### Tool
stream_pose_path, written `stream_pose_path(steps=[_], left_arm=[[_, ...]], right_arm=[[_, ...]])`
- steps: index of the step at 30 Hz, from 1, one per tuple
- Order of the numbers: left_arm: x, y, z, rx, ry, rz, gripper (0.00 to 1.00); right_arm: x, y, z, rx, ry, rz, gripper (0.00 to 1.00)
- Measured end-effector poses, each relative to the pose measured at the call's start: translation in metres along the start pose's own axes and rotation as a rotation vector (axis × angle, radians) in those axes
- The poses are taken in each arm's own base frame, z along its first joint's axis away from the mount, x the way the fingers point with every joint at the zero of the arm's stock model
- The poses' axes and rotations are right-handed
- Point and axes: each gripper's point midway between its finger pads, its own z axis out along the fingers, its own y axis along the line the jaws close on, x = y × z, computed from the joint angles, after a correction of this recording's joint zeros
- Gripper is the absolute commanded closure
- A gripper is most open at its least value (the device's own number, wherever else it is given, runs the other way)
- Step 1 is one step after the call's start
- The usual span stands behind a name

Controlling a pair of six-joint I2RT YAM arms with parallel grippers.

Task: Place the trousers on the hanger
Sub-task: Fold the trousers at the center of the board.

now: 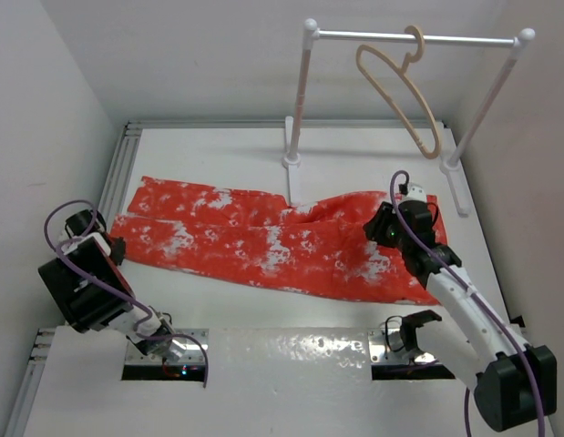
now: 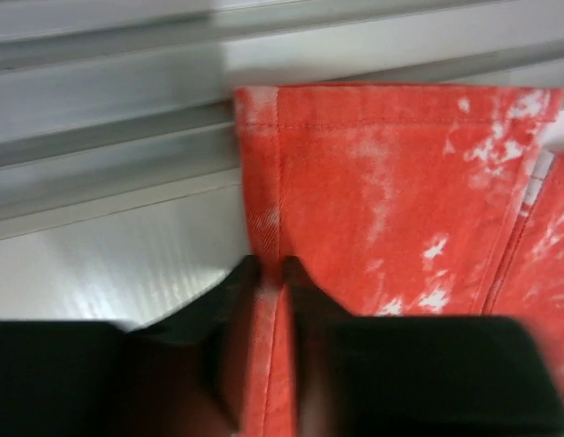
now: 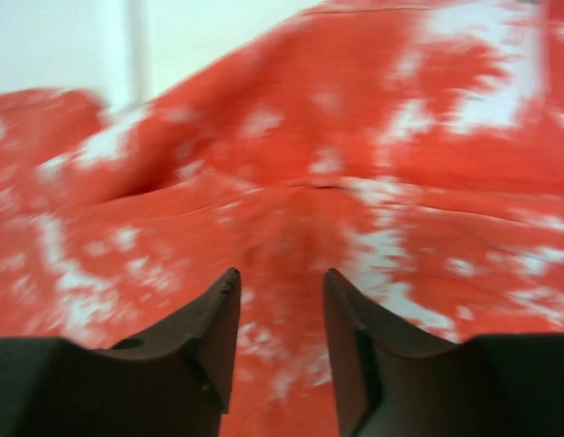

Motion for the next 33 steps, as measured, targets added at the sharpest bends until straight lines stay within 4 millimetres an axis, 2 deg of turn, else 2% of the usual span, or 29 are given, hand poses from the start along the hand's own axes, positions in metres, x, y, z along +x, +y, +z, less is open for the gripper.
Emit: stream_pose_path(steps=[1,3,5,6,7,9,10,12,15,16,17,20,21,23,25,29,31,33], left_arm=[[0.002,-0.002,0.002,0.014,0.005,-0.006,1.00],[0.003,-0.007,0.003,0.039,0.010,-0.018,1.00],[0.004,-0.009,0.003,0.054,0.015,-0.017,1.00],[0.005,-0.010,0.003,0.058,0.018,-0.017,1.00],[0.005,-0.011,0.002,0.064,0.019,-0.017,1.00],[0.006,-0.015,-0.002,0.081,0.022,-0.009,1.00],[0.006,-0.018,-0.006,0.090,0.017,-0.006,1.00],[0.008,-0.032,-0.017,0.131,0.003,0.010,1.00],[0.012,-0.063,-0.045,0.251,-0.036,0.033,1.00],[0.011,-0.071,-0.055,0.292,-0.052,0.037,1.00],[0.011,-0.081,-0.066,0.337,-0.064,0.038,1.00],[0.006,-0.094,-0.084,0.407,-0.096,0.024,1.00],[0.003,-0.097,-0.090,0.427,-0.106,0.014,1.00],[0.004,-0.098,-0.093,0.454,-0.111,-0.008,1.00],[0.009,-0.094,-0.092,0.461,-0.095,-0.024,1.00],[0.019,-0.093,-0.092,0.479,-0.057,-0.052,1.00],[0.022,-0.096,-0.097,0.520,-0.045,-0.074,1.00],[0.025,-0.100,-0.104,0.561,-0.033,-0.091,1.00]], right_arm=[[0.000,-0.013,0.003,0.063,-0.005,0.003,0.57],[0.003,-0.034,0.010,0.154,0.011,0.025,0.58],[0.006,-0.065,0.019,0.244,0.045,0.107,0.61],[0.008,-0.080,0.021,0.284,0.059,0.159,0.65],[0.011,-0.095,0.020,0.327,0.057,0.211,0.76],[0.013,-0.116,0.011,0.399,0.020,0.277,0.87],[0.012,-0.121,0.006,0.426,-0.012,0.290,1.00],[0.005,-0.130,-0.007,0.483,-0.090,0.307,1.00],[-0.010,-0.150,-0.021,0.602,-0.190,0.336,1.00],[-0.010,-0.159,-0.024,0.647,-0.200,0.352,0.98],[-0.007,-0.171,-0.026,0.699,-0.201,0.374,0.78],[0.013,-0.208,-0.030,0.851,-0.158,0.472,0.30],[0.018,-0.217,-0.030,0.883,-0.147,0.506,0.26],[0.031,-0.234,-0.030,0.939,-0.110,0.563,0.22],[0.039,-0.243,-0.026,0.975,-0.060,0.586,0.21],[0.032,-0.253,-0.008,1.000,0.019,0.568,0.20],[0.028,-0.255,0.007,0.973,0.054,0.575,0.29],[0.021,-0.255,0.021,0.932,0.062,0.583,0.45]])
